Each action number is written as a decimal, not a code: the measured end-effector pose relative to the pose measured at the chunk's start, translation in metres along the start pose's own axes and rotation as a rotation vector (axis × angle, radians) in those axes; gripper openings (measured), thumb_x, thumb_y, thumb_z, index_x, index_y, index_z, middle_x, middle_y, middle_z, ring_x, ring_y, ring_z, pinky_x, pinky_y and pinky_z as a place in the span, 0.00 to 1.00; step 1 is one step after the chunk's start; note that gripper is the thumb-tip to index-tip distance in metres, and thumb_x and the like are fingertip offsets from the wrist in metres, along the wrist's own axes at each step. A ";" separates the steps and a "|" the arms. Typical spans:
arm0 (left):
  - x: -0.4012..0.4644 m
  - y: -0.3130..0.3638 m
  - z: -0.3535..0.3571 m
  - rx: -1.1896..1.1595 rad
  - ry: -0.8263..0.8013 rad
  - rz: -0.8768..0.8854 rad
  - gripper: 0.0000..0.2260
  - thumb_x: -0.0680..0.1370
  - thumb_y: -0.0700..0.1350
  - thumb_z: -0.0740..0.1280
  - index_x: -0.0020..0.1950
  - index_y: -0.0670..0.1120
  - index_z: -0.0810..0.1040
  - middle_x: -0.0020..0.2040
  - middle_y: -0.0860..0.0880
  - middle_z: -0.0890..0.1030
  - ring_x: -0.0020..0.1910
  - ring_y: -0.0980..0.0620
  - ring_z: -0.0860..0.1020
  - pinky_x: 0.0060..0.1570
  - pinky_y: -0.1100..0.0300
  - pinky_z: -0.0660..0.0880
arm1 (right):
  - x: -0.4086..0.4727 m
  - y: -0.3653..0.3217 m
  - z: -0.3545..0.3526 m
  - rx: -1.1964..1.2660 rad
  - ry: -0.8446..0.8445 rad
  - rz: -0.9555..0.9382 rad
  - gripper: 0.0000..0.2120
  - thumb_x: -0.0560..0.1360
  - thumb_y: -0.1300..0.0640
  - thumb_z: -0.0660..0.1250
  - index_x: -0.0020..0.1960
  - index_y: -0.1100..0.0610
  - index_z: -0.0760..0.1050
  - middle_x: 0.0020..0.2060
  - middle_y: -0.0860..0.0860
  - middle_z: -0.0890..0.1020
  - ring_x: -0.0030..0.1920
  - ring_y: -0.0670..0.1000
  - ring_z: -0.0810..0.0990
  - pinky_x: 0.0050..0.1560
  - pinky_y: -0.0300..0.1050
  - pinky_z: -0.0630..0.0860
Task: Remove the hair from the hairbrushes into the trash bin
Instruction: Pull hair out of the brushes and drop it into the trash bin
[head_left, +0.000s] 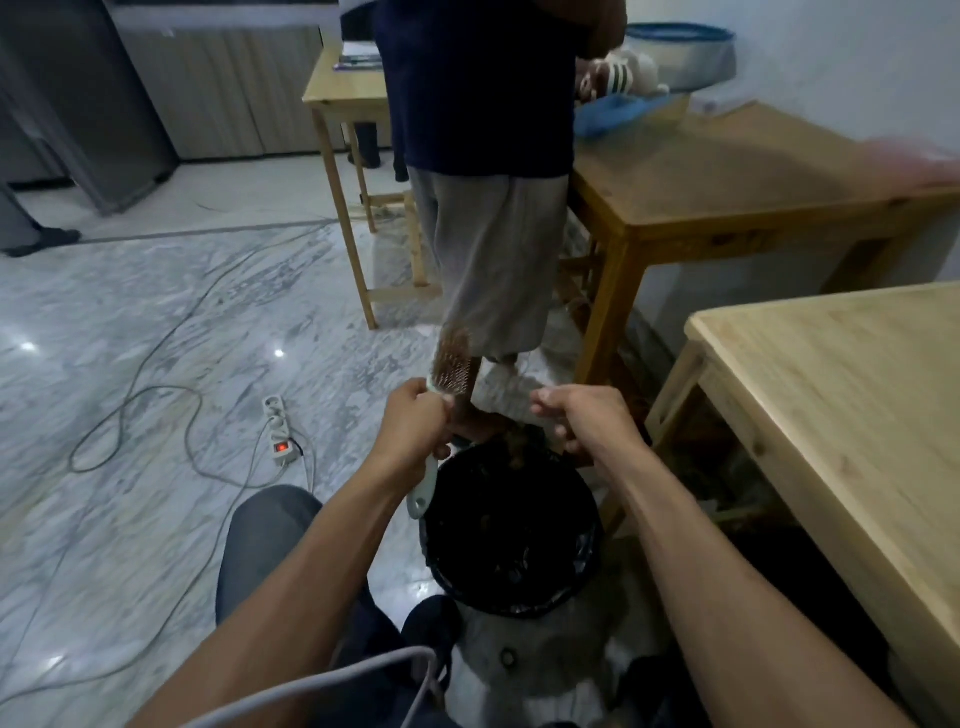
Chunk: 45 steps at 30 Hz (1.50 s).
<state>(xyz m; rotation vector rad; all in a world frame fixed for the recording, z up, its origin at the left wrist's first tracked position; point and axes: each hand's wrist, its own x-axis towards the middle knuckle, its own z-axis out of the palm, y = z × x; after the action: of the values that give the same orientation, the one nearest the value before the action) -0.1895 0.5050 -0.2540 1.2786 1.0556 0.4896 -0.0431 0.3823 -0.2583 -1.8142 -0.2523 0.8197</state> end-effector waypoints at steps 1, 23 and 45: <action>-0.004 0.001 0.002 0.041 -0.034 0.025 0.07 0.79 0.34 0.60 0.45 0.44 0.73 0.31 0.45 0.73 0.24 0.52 0.66 0.28 0.58 0.61 | 0.000 -0.002 0.000 -0.100 -0.045 0.004 0.06 0.73 0.56 0.71 0.49 0.53 0.84 0.39 0.50 0.84 0.33 0.48 0.75 0.29 0.41 0.68; 0.035 -0.030 0.000 -0.167 0.048 -0.242 0.07 0.80 0.33 0.58 0.44 0.39 0.71 0.31 0.44 0.68 0.20 0.52 0.62 0.22 0.64 0.60 | -0.012 0.004 0.018 -0.130 -0.112 -0.334 0.13 0.80 0.55 0.70 0.39 0.58 0.87 0.26 0.47 0.79 0.29 0.41 0.77 0.39 0.37 0.73; -0.009 -0.001 0.009 0.228 -0.196 0.237 0.07 0.81 0.38 0.64 0.55 0.48 0.77 0.36 0.53 0.77 0.24 0.62 0.72 0.28 0.62 0.66 | -0.010 -0.001 0.006 0.008 -0.204 -0.141 0.17 0.81 0.40 0.65 0.65 0.47 0.76 0.50 0.46 0.85 0.32 0.45 0.78 0.29 0.39 0.73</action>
<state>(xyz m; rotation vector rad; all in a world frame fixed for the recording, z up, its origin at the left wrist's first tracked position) -0.1867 0.4930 -0.2520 1.6309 0.8160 0.4191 -0.0543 0.3819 -0.2539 -1.6857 -0.5021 0.9039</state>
